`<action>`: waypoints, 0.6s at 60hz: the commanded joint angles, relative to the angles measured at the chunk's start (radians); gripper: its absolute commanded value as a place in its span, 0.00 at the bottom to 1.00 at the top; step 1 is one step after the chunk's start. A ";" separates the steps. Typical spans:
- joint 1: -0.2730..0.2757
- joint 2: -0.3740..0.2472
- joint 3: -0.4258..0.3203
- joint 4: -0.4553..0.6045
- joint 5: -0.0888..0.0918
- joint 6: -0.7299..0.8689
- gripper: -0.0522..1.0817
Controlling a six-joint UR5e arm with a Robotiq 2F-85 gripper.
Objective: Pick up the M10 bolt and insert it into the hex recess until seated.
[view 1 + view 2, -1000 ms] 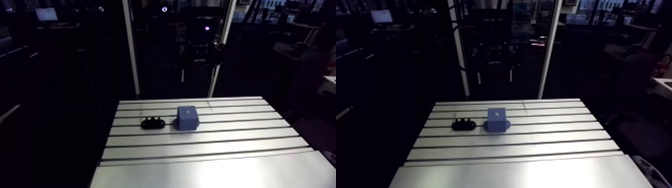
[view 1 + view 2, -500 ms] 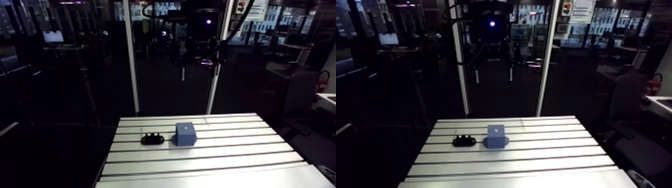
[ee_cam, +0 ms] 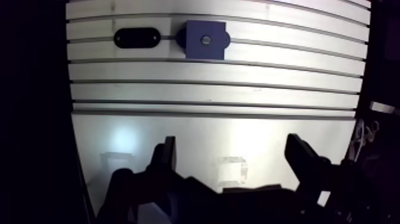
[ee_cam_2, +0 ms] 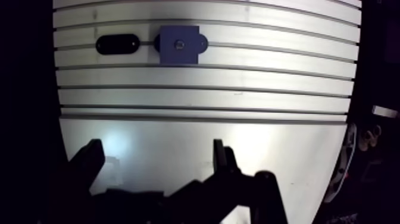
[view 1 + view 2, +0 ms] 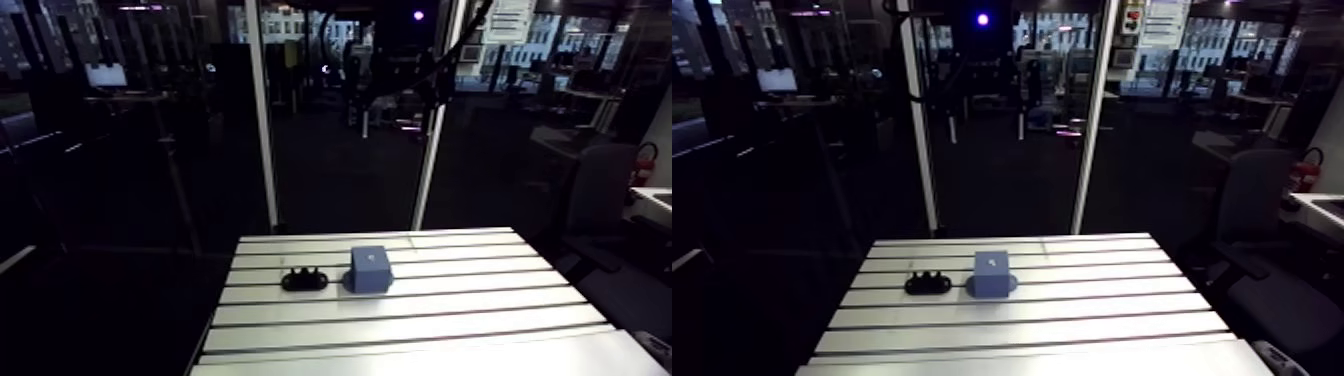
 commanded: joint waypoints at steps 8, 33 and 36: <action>0.001 0.016 -0.034 0.018 -0.002 0.001 0.06; 0.001 0.017 -0.022 0.017 0.002 0.002 0.06; 0.001 0.018 -0.021 0.017 0.001 0.001 0.06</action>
